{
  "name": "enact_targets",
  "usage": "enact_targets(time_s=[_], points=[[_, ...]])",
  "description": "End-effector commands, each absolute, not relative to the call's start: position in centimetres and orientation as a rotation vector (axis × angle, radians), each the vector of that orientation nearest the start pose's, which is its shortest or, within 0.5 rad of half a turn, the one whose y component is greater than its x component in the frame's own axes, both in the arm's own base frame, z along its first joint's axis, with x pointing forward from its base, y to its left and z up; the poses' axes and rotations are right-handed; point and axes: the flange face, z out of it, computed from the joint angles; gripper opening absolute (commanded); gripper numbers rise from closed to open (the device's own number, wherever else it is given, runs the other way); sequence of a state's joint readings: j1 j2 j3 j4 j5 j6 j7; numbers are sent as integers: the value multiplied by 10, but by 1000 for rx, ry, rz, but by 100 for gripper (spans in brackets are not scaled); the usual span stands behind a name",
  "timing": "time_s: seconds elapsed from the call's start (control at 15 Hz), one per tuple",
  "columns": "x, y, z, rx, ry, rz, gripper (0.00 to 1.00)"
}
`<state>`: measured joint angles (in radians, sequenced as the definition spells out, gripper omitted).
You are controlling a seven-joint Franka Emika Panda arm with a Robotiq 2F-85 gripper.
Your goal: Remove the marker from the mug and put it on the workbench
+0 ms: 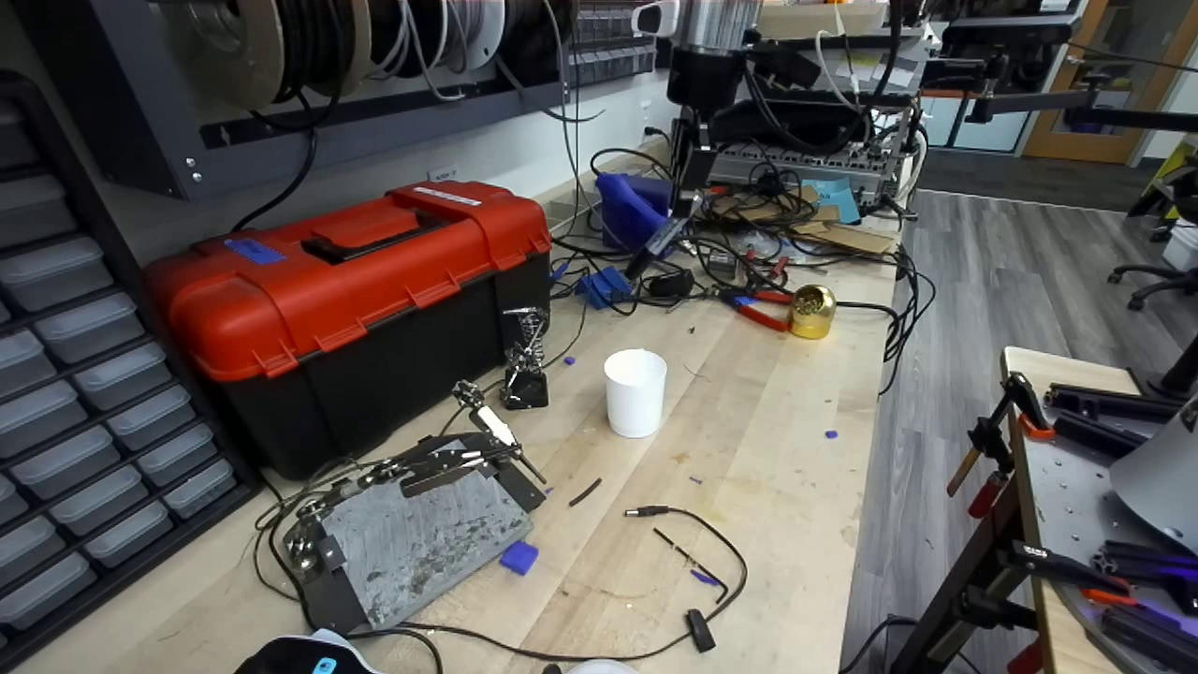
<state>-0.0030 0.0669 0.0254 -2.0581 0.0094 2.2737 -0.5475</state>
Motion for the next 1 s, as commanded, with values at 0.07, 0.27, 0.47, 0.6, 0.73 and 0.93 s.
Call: enact_targets(time_s=[0.07,0.27,0.47,0.6,0.73,0.93], points=[[544,5,421,-3085,-725,-396,6],[526,2,412,-3100,-662,-428,6],[508,0,397,-3109,-607,-412,6],[500,-1,385,-3115,-582,-396,6],[494,-1,372,-3119,-571,-378,6],[487,-1,352,-3128,-562,-334,6]])
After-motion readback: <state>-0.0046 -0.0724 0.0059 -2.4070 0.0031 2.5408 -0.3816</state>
